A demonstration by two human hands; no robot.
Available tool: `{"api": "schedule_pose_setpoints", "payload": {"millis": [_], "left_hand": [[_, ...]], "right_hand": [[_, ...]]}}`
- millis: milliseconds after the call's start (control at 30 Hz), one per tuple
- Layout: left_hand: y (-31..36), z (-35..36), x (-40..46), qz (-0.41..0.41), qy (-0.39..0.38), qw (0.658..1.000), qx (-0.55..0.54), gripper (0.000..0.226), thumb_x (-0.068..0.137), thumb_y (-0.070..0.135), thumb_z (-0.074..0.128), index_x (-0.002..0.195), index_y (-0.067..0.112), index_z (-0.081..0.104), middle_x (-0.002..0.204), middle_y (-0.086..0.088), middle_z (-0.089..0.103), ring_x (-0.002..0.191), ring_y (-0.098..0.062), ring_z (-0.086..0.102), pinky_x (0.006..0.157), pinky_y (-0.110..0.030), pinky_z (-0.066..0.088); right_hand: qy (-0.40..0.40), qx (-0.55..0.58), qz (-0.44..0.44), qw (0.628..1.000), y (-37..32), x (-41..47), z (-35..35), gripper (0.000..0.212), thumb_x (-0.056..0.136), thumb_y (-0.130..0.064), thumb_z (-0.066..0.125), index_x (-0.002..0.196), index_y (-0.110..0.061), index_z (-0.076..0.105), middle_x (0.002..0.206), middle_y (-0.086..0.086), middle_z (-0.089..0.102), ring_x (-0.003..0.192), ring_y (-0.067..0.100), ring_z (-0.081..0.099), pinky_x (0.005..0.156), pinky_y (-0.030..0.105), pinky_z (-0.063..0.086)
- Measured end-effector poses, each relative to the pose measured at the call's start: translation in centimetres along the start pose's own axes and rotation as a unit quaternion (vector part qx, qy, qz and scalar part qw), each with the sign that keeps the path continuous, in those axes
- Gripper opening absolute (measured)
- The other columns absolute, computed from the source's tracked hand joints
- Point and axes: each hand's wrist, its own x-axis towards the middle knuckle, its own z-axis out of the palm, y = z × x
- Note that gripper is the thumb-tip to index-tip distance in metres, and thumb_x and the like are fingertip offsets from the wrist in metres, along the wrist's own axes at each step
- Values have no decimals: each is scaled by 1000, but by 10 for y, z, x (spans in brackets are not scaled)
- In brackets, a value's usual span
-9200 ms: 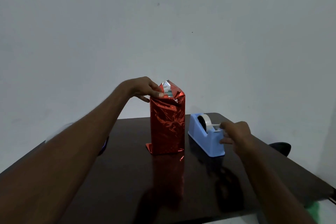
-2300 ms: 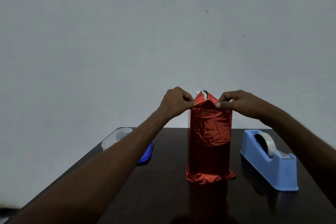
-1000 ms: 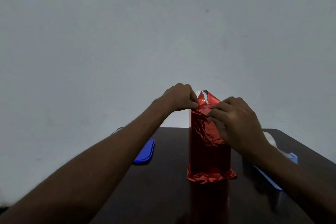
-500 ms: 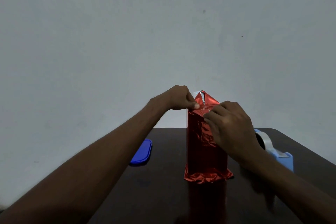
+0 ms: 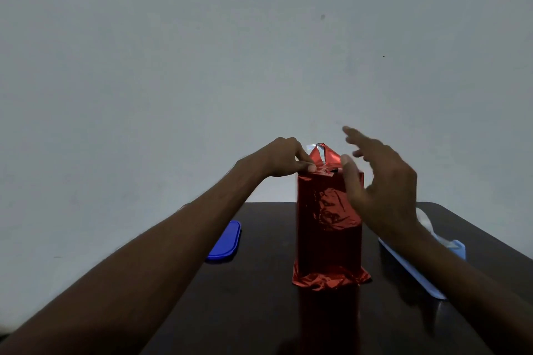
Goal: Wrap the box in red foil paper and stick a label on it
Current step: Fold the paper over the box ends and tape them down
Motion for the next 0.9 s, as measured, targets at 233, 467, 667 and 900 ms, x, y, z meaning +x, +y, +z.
{"api": "schedule_pose_setpoints", "payload": {"millis": [233, 467, 667, 900], "left_hand": [[-2, 4, 1, 0, 10, 1000, -27, 29, 89, 40, 68, 110, 22, 75, 118, 0, 67, 102, -11, 56, 85, -25, 41], [-5, 5, 3, 5, 4, 1000, -30, 32, 87, 50, 66, 112, 32, 74, 122, 4, 65, 99, -6, 52, 84, -23, 38], [3, -8, 5, -18, -62, 997, -48, 35, 86, 53, 66, 115, 35, 72, 110, 10, 64, 72, -5, 56, 73, -21, 46], [15, -16, 8, -34, -124, 991, -44, 39, 90, 46, 65, 126, 31, 66, 132, 6, 60, 89, -3, 58, 72, -22, 54]], "right_hand": [[-322, 73, 369, 869, 39, 51, 15, 43, 92, -41, 58, 123, -10, 55, 111, 6, 62, 100, 22, 61, 81, 32, 42], [-377, 117, 379, 837, 50, 44, 34, 31, 92, -37, 53, 105, -9, 53, 89, 5, 64, 71, 17, 61, 69, 35, 46], [-381, 76, 365, 846, 46, 39, 33, 44, 94, -41, 48, 126, -12, 45, 114, 11, 61, 99, 26, 62, 91, 46, 49], [-299, 135, 338, 882, 45, 33, 30, 46, 97, -37, 46, 142, -25, 45, 142, 9, 51, 121, 27, 54, 98, 43, 46]]}}
